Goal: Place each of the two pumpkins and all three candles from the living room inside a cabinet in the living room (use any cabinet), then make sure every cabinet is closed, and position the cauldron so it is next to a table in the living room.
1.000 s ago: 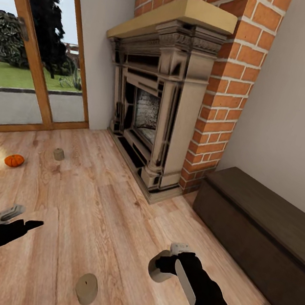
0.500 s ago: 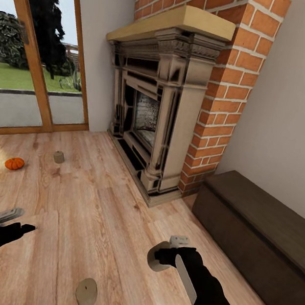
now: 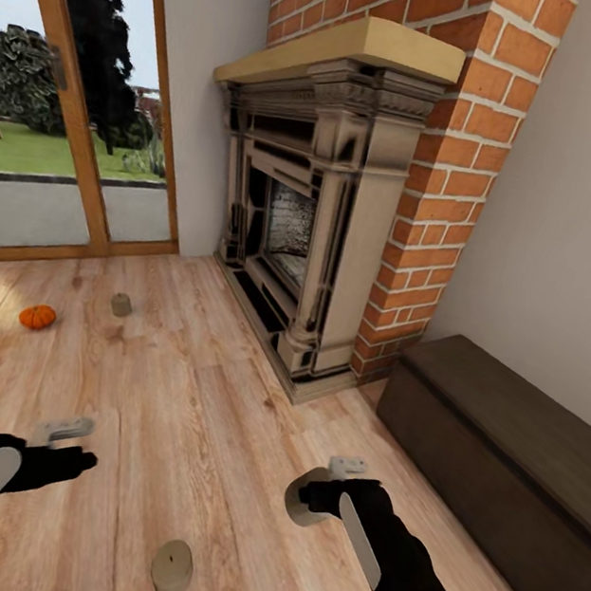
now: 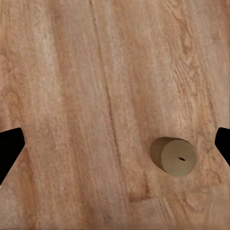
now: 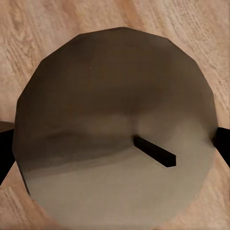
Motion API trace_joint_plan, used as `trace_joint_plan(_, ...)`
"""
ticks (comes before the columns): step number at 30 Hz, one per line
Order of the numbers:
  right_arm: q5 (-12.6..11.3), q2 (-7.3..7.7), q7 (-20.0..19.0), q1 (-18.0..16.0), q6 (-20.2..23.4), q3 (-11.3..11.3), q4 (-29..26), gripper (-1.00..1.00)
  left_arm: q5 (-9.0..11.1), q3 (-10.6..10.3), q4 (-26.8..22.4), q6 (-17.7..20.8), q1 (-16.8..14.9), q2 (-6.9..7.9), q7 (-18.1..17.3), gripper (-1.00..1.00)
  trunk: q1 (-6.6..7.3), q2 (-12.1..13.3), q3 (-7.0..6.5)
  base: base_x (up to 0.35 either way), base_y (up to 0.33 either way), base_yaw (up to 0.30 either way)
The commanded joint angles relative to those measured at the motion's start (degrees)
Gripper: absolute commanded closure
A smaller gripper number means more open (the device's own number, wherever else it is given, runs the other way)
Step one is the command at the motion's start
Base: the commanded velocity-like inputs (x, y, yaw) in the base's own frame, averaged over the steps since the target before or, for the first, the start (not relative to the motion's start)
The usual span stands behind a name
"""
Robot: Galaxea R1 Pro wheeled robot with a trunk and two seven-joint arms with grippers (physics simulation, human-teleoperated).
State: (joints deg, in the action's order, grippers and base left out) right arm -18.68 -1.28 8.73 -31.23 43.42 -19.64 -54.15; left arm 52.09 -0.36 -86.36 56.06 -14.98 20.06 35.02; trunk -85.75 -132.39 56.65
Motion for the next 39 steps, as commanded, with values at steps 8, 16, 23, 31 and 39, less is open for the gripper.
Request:
trace_joint_plan(8,-0.58,-0.16,0.80,-0.03,0.18,-0.15,-0.08,1.00,0.64,-0.50,0.05,0.10,-0.22,-0.39,0.93,-1.00,0.01,-0.02,0.05,0.000,-0.089,0.187)
trace_joint_plan(16,-0.39,-0.07,0.82,-0.03,0.11,-0.11,-1.12,1.00,0.64,-0.52,-0.04,0.10,-0.30,-0.40,0.86,-1.00,0.01,-0.02,0.05,0.030,-0.019,0.009)
trace_joint_plan(23,-0.39,-0.20,0.77,-0.01,0.18,-0.22,-4.34,1.00,0.71,-0.59,-0.04,0.10,-0.31,-0.45,0.84,-1.00,0.01,-0.02,0.05,0.211,-0.148,0.000)
trace_joint_plan(31,-0.38,-0.30,0.90,-0.02,0.19,-0.21,-4.58,1.00,0.68,-0.61,-0.11,0.10,-0.33,-0.76,0.83,-1.00,0.01,-0.02,-0.03,0.103,-0.177,0.025)
trace_joint_plan(39,-0.37,-0.30,0.93,-0.01,0.26,-0.22,-4.56,1.00,0.65,-0.61,-0.13,0.10,-0.73,-1.23,0.87,-1.00,0.01,-0.02,-0.39,-0.086,-0.098,0.215)
